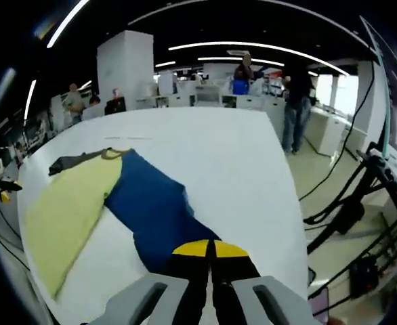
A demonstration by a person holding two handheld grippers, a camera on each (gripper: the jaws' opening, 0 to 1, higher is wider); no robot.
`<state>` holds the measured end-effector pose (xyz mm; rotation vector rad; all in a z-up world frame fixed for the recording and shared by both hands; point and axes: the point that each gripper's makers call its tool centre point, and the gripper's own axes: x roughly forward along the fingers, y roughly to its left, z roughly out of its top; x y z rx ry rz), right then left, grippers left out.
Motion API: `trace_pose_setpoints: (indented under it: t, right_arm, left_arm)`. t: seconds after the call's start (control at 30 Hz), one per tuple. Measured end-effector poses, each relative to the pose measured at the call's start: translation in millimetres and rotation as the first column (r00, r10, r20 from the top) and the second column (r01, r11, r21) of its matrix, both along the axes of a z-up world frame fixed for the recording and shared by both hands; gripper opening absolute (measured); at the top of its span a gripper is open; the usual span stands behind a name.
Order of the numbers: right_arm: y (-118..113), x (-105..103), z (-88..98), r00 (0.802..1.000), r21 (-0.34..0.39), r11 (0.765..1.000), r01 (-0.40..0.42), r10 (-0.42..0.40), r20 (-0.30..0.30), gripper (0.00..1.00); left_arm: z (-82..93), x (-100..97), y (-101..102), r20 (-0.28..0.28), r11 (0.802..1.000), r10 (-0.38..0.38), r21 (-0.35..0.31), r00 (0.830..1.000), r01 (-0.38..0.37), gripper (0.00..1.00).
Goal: Fold the garment on the visible template until the final outline fits inside the template.
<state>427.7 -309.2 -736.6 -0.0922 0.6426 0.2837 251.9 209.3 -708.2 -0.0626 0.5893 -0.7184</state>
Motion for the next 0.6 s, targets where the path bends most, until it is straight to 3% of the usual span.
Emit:
trace_pose_setpoints:
  t: [0.4, 0.6]
  right_arm:
    - [-29.5, 22.2, 5.8, 1.0, -0.052, 0.998, 0.021, -0.022, -0.01, 0.0]
    - [-32.4, 21.9, 7.6, 1.0, -0.069, 0.997, 0.022, -0.023, -0.016, 0.0]
  left_arm:
    - [1.4, 0.9, -5.2, 0.0, 1.0, 0.01, 0.008, 1.0, -0.01, 0.53]
    - [0.1, -0.4, -6.2, -0.004, 1.0, 0.018, 0.007, 1.0, -0.018, 0.53]
